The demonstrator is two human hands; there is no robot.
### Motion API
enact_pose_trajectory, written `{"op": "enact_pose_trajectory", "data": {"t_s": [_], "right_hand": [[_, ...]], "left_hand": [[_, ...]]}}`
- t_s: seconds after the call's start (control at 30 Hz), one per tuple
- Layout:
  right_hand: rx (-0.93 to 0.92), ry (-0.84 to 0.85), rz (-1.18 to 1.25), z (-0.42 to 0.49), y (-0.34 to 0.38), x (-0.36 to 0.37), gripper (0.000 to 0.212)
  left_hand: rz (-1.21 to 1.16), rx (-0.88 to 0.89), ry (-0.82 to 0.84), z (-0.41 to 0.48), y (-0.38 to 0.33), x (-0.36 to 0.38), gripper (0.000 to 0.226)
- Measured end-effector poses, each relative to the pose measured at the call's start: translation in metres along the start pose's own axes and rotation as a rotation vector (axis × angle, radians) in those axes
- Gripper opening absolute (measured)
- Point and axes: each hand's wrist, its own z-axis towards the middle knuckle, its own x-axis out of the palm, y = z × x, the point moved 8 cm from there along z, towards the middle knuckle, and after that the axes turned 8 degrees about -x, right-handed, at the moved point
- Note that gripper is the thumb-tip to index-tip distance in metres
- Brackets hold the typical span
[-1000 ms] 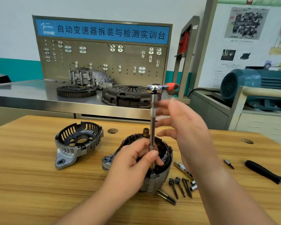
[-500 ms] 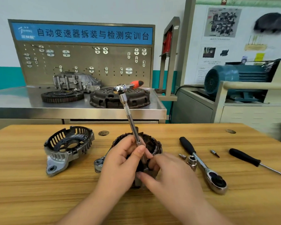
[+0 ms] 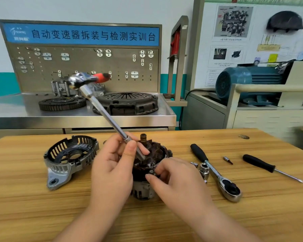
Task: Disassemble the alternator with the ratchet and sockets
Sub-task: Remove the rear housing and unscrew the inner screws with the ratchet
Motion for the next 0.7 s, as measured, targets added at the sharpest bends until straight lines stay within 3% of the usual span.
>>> {"op": "enact_pose_trajectory", "data": {"t_s": [0.17,0.3,0.37,0.53,0.7], "right_hand": [[-0.042,-0.031,0.053,-0.002,0.004,0.002,0.02],[-0.091,-0.232,0.239,0.016,0.013,-0.036,0.016],[-0.06,-0.229,0.333,0.03,0.01,-0.051,0.015],[0.149,-0.04,0.39,0.031,-0.032,-0.052,0.014],[0.421,0.312,0.169,0.004,-0.099,-0.035,0.017]], "left_hand": [[0.003,0.016,0.0,0.003,-0.002,-0.005,0.012],[0.041,-0.003,0.013,0.004,0.005,-0.002,0.012],[0.05,-0.025,0.019,0.004,0.01,-0.001,0.012],[0.085,-0.065,0.057,0.004,0.019,0.0,0.02],[0.141,-0.076,0.118,0.0,0.022,0.008,0.022]]}}
